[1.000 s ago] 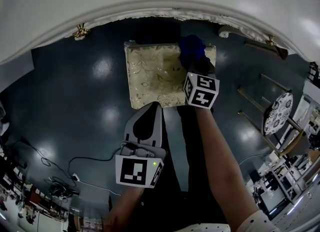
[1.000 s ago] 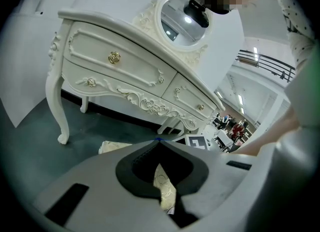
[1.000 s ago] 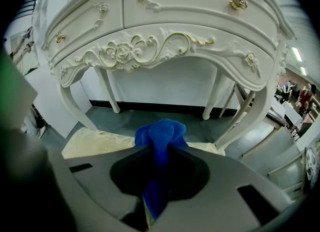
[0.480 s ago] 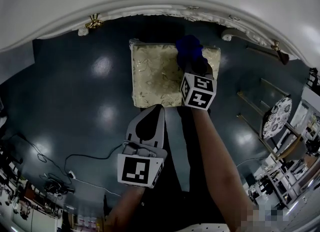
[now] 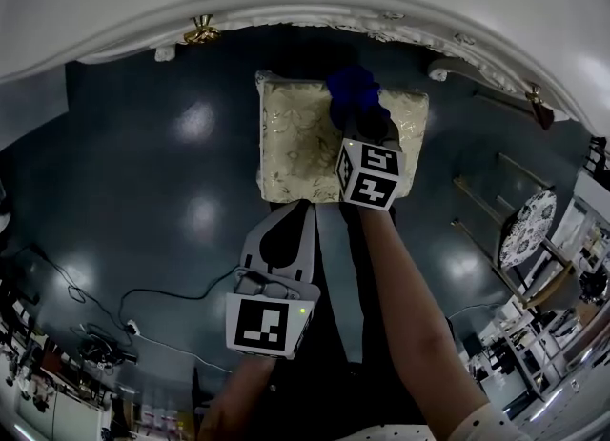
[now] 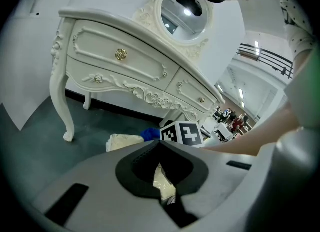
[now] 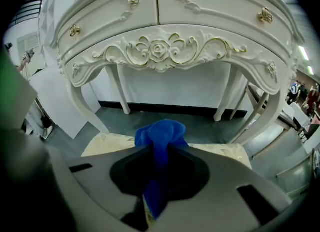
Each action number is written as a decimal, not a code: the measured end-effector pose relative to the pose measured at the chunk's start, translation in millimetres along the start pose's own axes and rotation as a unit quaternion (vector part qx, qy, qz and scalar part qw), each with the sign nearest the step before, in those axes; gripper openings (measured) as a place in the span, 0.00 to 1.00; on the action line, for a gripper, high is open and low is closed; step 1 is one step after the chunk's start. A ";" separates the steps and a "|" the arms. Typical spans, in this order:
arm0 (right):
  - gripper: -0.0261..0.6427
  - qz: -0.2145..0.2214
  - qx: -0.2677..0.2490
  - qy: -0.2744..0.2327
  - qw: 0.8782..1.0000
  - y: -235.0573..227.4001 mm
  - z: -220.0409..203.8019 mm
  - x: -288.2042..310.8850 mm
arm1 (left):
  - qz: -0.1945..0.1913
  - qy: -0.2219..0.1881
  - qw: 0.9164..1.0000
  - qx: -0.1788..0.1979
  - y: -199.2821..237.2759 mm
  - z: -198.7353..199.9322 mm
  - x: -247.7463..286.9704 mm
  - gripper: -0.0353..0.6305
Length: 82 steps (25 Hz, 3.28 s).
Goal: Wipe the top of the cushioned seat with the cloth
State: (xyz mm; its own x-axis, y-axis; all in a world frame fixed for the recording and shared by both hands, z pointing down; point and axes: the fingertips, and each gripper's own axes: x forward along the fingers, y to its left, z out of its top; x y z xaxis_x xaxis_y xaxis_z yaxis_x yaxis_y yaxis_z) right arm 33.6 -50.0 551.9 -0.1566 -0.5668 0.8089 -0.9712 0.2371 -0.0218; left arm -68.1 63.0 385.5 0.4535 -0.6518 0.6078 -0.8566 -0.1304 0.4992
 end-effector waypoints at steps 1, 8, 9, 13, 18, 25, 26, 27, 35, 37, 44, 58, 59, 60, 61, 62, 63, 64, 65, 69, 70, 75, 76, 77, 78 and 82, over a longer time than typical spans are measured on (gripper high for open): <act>0.13 0.001 -0.001 0.000 1.000 1.5 0.3 0.0 | 0.000 -0.001 1.000 -0.002 0.4 0.2 -0.9 0.05; 0.13 0.012 -0.007 -0.002 1.000 16.9 2.1 0.9 | 0.011 0.008 1.000 -0.007 8.7 -7.5 -9.3 0.05; 0.13 0.012 -0.008 -0.003 1.000 18.4 2.2 1.3 | 0.012 0.009 1.000 -0.008 10.1 -8.5 -10.1 0.05; 0.13 0.015 -0.011 -0.004 1.000 24.6 3.0 1.8 | 0.014 0.002 1.000 -0.013 13.7 -7.0 -12.1 0.05; 0.13 0.018 -0.013 -0.005 1.000 32.8 4.3 1.9 | 0.016 0.007 1.000 -0.014 15.5 -9.9 -15.7 0.05; 0.13 0.023 -0.017 -0.007 1.000 43.3 5.8 2.9 | 0.015 0.006 1.000 -0.022 18.4 -11.5 -18.8 0.05; 0.13 0.024 -0.017 -0.007 1.000 45.0 5.9 3.0 | 0.015 0.007 1.000 -0.023 18.6 -11.9 -19.3 0.05; 0.13 0.025 -0.017 -0.007 1.000 47.0 6.1 3.0 | 0.015 0.007 1.000 -0.024 19.0 -12.0 -19.7 0.05; 0.13 0.036 -0.018 -0.007 0.999 64.6 8.4 4.4 | 0.017 0.009 0.999 -0.032 23.6 -13.3 -22.7 0.05; 0.13 0.039 -0.021 -0.008 0.999 69.0 8.7 5.1 | 0.018 0.007 0.999 -0.033 24.5 -13.8 -23.3 0.05; 0.13 0.051 -0.025 -0.010 0.998 83.7 9.8 6.3 | 0.022 0.006 0.999 -0.041 29.1 -15.8 -26.9 0.05; 0.13 0.093 -0.038 -0.010 0.995 125.5 12.2 6.1 | 0.031 0.000 0.998 -0.056 35.5 -16.4 -35.3 0.05; 0.13 0.096 -0.041 -0.010 0.995 128.6 12.1 6.5 | 0.032 0.001 0.998 -0.056 35.9 -16.9 -35.5 0.05; 0.13 0.098 -0.044 -0.011 0.994 131.6 11.9 7.0 | 0.032 0.000 0.998 -0.057 36.4 -16.8 -35.4 0.05; 0.13 0.101 -0.046 -0.011 0.994 134.6 11.8 7.4 | 0.032 -0.001 0.998 -0.057 37.1 -16.1 -35.4 0.05; 0.13 0.105 -0.048 -0.010 0.993 137.5 11.7 7.5 | 0.033 -0.003 0.998 -0.057 37.6 -15.4 -35.7 0.05; 0.13 0.108 -0.050 -0.010 0.993 140.3 11.5 7.4 | 0.035 -0.005 0.998 -0.057 38.2 -15.0 -36.5 0.05; 0.13 0.112 -0.051 -0.009 0.992 143.0 11.1 7.0 | 0.036 -0.007 0.998 -0.058 38.8 -14.8 -37.7 0.05; 0.13 0.116 -0.052 -0.008 0.992 145.8 10.6 6.6 | 0.038 -0.008 0.998 -0.059 39.4 -14.8 -39.0 0.05; 0.13 0.135 -0.054 -0.003 0.989 160.1 10.2 6.6 | 0.046 -0.014 0.997 -0.062 44.3 -12.9 -43.6 0.05; 0.13 0.140 -0.058 -0.001 0.988 163.9 9.8 6.7 | 0.048 -0.015 0.997 -0.063 45.5 -12.6 -44.9 0.05; 0.13 0.157 -0.084 0.008 0.984 179.4 5.5 6.6 | 0.062 -0.019 0.995 -0.070 51.9 -14.7 -51.1 0.05; 0.13 0.159 -0.087 0.009 0.983 181.7 4.9 6.6 | 0.064 -0.020 0.995 -0.071 52.9 -15.0 -51.9 0.05; 0.13 0.160 -0.091 0.010 0.983 183.2 4.5 6.8 | 0.066 -0.020 0.995 -0.071 53.6 -15.4 -52.3 0.05; 0.13 0.161 -0.094 0.010 0.982 184.0 4.3 7.2 | 0.067 -0.020 0.995 -0.072 54.1 -15.7 -52.3 0.05; 0.13 0.169 -0.094 0.010 0.981 185.5 3.8 6.8 | 0.065 -0.022 0.995 -0.072 52.0 -16.0 -51.7 0.05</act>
State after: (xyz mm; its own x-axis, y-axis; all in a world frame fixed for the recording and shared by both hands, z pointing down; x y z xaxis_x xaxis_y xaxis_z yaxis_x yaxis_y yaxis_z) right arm -148.3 -12.8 551.2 -0.4587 -0.4154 0.7855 -0.8136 0.5518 -0.1834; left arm -132.1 101.9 389.9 0.3267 -0.6890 0.6469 -0.8620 0.0635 0.5030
